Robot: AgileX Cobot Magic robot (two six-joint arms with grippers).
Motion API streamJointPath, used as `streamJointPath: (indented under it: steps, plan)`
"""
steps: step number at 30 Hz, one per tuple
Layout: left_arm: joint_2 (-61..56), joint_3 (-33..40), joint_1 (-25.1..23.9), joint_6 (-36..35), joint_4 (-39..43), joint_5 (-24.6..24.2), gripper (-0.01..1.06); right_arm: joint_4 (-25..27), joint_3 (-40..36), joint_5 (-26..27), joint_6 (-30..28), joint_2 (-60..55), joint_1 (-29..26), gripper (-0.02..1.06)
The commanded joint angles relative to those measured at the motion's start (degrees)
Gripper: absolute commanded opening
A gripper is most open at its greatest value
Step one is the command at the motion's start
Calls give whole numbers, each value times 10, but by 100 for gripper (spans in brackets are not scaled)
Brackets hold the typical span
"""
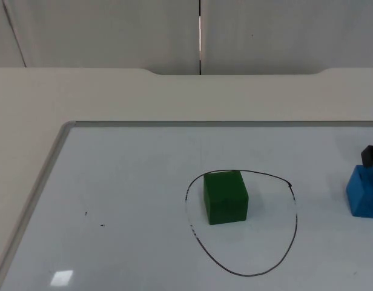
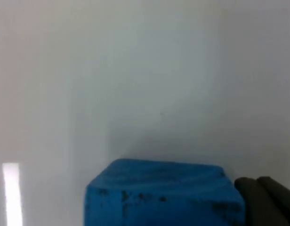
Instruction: Push the two cubes into the marked area.
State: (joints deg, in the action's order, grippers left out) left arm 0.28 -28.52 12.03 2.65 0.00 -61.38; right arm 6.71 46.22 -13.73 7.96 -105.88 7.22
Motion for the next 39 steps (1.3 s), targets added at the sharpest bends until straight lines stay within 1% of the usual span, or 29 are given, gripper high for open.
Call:
streamJointPath:
  steps: [1,5,14,26,28,32,39]
  plan:
    - [-3,2,-2,1,-8,-2,0,0,0,9,2,1,12,0]
    - [-3,2,-2,1,-8,-2,0,-2,0,15,17,1,22,0]
    - [-3,2,-2,1,-8,-2,0,0,0,23,21,1,22,0]
    - [-3,2,-2,1,-8,-2,0,1,0,21,31,1,23,0]
    - [-3,2,-2,1,-8,-2,0,1,0,25,32,1,34,0]
    - [-3,2,-2,1,-8,-2,0,1,0,53,41,1,59,0]
    - [-3,2,-2,1,-8,-2,0,-1,0,50,46,1,61,0]
